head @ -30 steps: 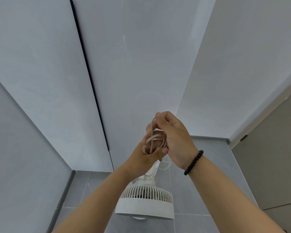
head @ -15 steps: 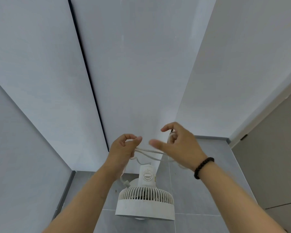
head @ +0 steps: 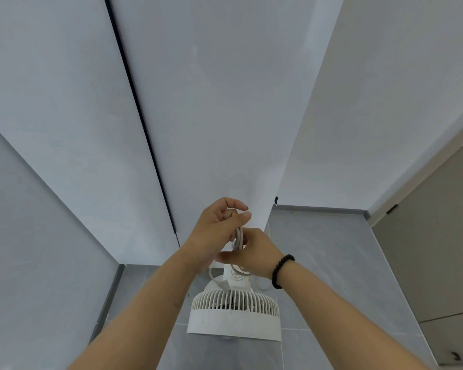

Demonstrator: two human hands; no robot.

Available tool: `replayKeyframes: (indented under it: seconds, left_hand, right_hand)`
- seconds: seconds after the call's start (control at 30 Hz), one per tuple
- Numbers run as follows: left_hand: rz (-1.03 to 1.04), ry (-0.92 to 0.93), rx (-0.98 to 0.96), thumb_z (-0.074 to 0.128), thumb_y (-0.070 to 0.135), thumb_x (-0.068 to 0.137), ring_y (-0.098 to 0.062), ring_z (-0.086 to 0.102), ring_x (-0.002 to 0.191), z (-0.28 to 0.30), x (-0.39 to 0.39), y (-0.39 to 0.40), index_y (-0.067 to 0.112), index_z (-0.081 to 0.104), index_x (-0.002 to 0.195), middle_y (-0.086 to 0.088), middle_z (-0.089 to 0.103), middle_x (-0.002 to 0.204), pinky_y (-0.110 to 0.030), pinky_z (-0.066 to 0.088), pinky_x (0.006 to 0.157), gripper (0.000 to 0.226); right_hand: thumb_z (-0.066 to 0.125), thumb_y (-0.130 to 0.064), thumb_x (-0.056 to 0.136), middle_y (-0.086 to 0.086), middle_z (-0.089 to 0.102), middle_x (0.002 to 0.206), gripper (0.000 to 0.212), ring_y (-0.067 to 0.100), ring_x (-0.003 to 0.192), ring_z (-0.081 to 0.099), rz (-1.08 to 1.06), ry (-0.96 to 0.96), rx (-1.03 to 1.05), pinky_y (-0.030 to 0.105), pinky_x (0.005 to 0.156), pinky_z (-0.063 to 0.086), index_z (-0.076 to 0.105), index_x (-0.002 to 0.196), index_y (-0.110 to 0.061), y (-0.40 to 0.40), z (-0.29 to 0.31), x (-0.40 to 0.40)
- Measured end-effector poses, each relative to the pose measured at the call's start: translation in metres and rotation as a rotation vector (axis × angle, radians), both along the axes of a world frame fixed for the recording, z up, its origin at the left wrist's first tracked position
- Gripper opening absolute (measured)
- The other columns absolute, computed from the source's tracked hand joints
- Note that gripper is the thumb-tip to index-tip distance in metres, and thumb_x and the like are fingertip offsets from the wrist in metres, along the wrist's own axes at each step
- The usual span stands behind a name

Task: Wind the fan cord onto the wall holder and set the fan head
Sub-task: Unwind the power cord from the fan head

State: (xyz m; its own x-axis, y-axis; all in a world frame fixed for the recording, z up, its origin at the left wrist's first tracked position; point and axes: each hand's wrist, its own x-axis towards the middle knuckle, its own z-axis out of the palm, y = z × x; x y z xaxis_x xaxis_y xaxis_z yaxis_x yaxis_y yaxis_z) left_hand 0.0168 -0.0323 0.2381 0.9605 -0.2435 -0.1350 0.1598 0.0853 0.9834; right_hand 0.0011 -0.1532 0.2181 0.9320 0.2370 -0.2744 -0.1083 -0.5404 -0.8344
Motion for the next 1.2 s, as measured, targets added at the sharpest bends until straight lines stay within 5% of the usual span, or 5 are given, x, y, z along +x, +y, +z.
replayKeyframes:
  seconds: [0.3, 0.6, 0.77, 1.0, 1.2]
  left_hand:
    - [-0.065, 0.052, -0.046, 0.075, 0.027, 0.070, -0.008, 0.059, 0.121, -0.036, 0.000, 0.016, 0.019, 0.056, 0.127, 0.002, 0.066, 0.126, -0.023, 0.050, 0.095, 0.061]
    - [-0.334, 0.200, 0.142, 0.090, 0.012, 0.063, -0.001, 0.040, 0.135, -0.079, -0.009, -0.013, 0.028, 0.041, 0.142, 0.012, 0.051, 0.143, -0.033, 0.028, 0.116, 0.095]
    - [-0.357, 0.194, 0.098, 0.088, 0.012, 0.064, -0.006, 0.057, 0.123, -0.096, -0.009, -0.034, 0.023, 0.052, 0.134, 0.007, 0.064, 0.129, -0.034, 0.039, 0.111, 0.079]
    - [-0.597, 0.077, 0.578, 0.080, 0.025, 0.071, -0.005, 0.063, 0.098, -0.118, -0.012, -0.041, 0.032, 0.045, 0.137, 0.009, 0.065, 0.106, -0.024, 0.054, 0.086, 0.074]
    - [-0.429, 0.175, 0.610, 0.082, 0.031, 0.064, -0.022, 0.071, 0.073, -0.145, 0.007, -0.031, 0.025, 0.067, 0.090, -0.002, 0.075, 0.079, -0.042, 0.059, 0.078, 0.030]
  right_hand:
    - [0.074, -0.026, 0.080, 0.003, 0.035, 0.054, 0.041, 0.013, 0.050, 0.034, -0.403, 0.024, 0.285, 0.021, 0.051, 0.033, 0.043, 0.057, -0.012, -0.016, -0.011, 0.005]
    - [0.066, -0.019, 0.087, 0.009, 0.074, 0.087, 0.019, 0.020, 0.084, 0.068, -0.564, 0.034, 0.608, 0.028, 0.075, 0.054, 0.074, 0.070, -0.018, -0.043, -0.022, 0.005]
    - [0.064, -0.033, 0.087, 0.012, 0.063, 0.053, 0.041, 0.023, 0.050, 0.063, -0.782, 0.247, 0.889, 0.028, 0.051, 0.052, 0.061, 0.057, -0.006, -0.055, -0.042, 0.007]
    - [0.069, -0.042, 0.080, -0.001, 0.036, 0.046, 0.036, 0.015, 0.041, 0.038, -1.034, 0.428, 1.054, 0.028, 0.050, 0.047, 0.049, 0.063, -0.018, -0.070, -0.092, 0.012]
    - [0.069, -0.041, 0.082, -0.001, 0.031, 0.048, 0.034, 0.010, 0.033, 0.027, -0.941, 0.382, 0.785, 0.022, 0.040, 0.034, 0.051, 0.086, -0.012, -0.072, -0.112, 0.018]
